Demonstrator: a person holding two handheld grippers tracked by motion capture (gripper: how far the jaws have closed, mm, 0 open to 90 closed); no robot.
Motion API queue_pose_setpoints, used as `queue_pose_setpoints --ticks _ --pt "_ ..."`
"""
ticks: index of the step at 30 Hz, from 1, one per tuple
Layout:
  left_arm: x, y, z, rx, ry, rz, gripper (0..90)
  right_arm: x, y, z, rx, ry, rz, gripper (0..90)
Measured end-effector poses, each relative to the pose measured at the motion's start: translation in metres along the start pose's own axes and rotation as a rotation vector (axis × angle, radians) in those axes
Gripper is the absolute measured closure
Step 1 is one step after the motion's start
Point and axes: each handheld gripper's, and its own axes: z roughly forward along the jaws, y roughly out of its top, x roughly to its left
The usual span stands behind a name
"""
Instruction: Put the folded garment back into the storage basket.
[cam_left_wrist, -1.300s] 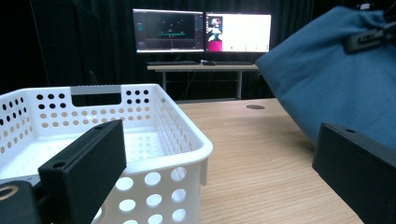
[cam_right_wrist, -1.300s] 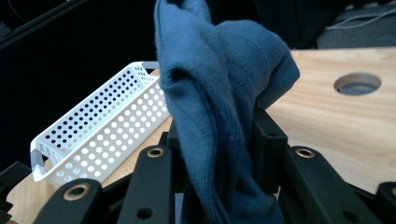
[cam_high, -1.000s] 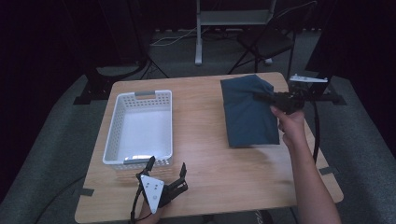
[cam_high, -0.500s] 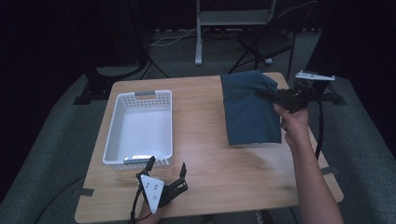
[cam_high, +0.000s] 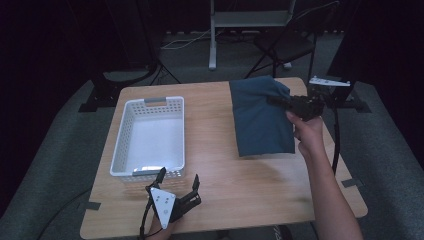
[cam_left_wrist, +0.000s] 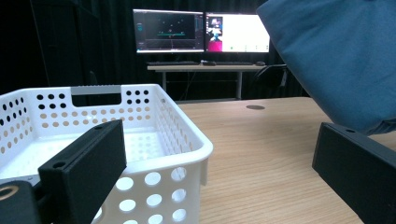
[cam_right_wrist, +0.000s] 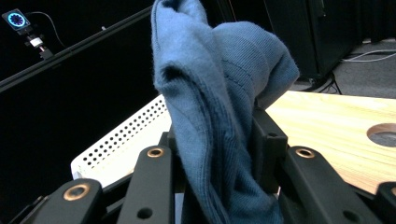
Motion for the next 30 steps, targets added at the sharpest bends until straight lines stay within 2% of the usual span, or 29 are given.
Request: queue_pose_setpoints --ticks 3,12,30 --pt "0.000 0.000 0.000 -0.001 0.000 0.000 4.2 0.003 0.000 0.005 -0.011 0.011 0.000 66.9" --pt "0.000 0.000 0.000 -0.002 0.001 0.000 4.2 0.013 -0.001 0.026 0.016 0.021 -0.016 67.0" --pt "0.000 0.000 0.000 -0.003 0.000 0.000 4.2 0.032 0.003 0.060 0.024 0.074 -0.021 66.9"
